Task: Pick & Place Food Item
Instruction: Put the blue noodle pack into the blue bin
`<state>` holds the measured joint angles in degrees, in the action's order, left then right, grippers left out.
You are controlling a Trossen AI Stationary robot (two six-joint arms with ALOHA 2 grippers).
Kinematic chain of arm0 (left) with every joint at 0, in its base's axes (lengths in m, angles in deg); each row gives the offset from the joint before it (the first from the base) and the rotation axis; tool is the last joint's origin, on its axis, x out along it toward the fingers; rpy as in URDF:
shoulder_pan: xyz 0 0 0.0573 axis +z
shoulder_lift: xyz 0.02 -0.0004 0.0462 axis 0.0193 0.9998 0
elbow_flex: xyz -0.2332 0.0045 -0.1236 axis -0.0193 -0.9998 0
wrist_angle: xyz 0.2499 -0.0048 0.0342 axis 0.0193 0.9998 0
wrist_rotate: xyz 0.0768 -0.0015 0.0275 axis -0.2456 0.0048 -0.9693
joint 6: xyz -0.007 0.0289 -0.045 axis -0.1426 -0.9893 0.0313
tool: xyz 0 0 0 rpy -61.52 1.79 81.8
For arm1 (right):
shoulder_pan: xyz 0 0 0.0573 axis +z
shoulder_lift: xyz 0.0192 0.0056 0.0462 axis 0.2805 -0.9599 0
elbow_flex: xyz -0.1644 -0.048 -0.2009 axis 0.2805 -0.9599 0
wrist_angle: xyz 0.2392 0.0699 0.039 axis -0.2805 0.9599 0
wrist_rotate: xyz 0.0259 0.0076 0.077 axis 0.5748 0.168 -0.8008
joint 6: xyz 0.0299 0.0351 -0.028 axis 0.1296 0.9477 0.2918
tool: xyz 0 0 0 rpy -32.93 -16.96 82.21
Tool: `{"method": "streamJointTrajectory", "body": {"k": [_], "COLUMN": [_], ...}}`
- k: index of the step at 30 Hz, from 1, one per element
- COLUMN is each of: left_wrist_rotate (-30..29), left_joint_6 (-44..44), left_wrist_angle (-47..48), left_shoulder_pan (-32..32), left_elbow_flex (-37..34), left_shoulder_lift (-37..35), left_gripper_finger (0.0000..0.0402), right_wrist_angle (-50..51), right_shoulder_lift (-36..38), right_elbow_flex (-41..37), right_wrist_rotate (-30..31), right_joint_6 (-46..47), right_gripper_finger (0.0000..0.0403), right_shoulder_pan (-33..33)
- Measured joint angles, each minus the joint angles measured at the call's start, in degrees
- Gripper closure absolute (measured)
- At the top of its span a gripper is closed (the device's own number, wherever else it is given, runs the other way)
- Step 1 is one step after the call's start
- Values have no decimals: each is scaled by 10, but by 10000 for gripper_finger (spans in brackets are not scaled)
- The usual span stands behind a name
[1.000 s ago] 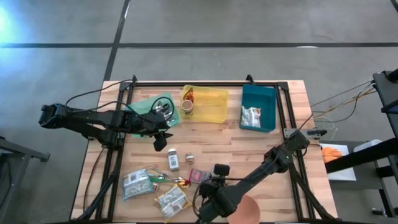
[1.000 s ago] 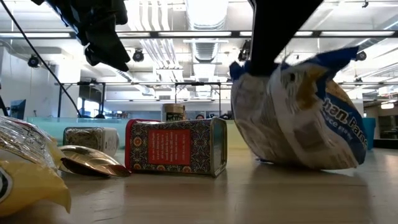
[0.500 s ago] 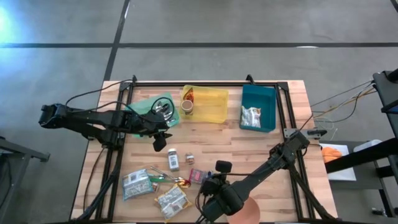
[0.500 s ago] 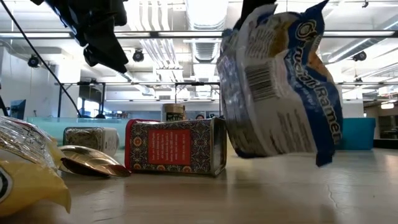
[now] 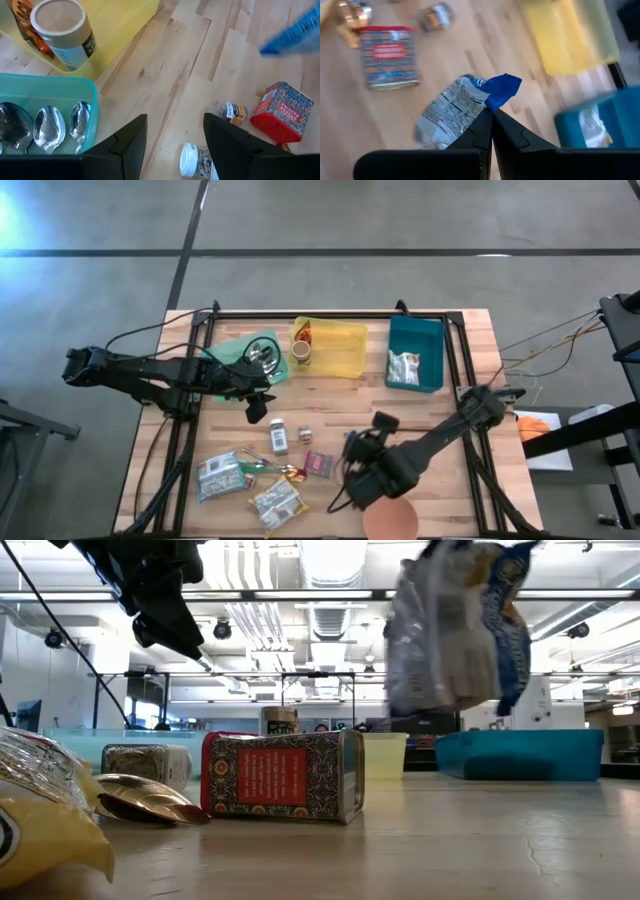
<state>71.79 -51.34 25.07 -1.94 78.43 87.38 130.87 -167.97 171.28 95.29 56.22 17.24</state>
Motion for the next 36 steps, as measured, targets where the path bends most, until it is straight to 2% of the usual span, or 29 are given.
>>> {"method": "streamJointTrajectory", "body": {"k": [11, 17, 21, 28, 36], "left_wrist_rotate": [0, 0, 0, 0, -10], "left_joint_6": [-2, -4, -12, -19, -20], "left_wrist_angle": [-5, -5, -5, -5, -22], "left_shoulder_pan": [0, 0, 0, 0, 0], "left_elbow_flex": [0, 0, 0, 0, 0], "left_shoulder_lift": [0, 0, 0, 0, 0], "left_gripper_finger": [202, 202, 202, 202, 202], "right_wrist_angle": [-240, -288, -313, -331, -350], "right_shoulder_lift": [275, 403, 474, 565, 602], "right_elbow_flex": [-330, -457, -506, -546, -558], "right_wrist_rotate": [31, 70, 90, 102, 51], "right_joint_6": [8, 19, -4, -47, -98], "right_gripper_finger": [395, 395, 395, 395, 395], "right_shoulder_pan": [-36, -87, -128, -225, -356]}}
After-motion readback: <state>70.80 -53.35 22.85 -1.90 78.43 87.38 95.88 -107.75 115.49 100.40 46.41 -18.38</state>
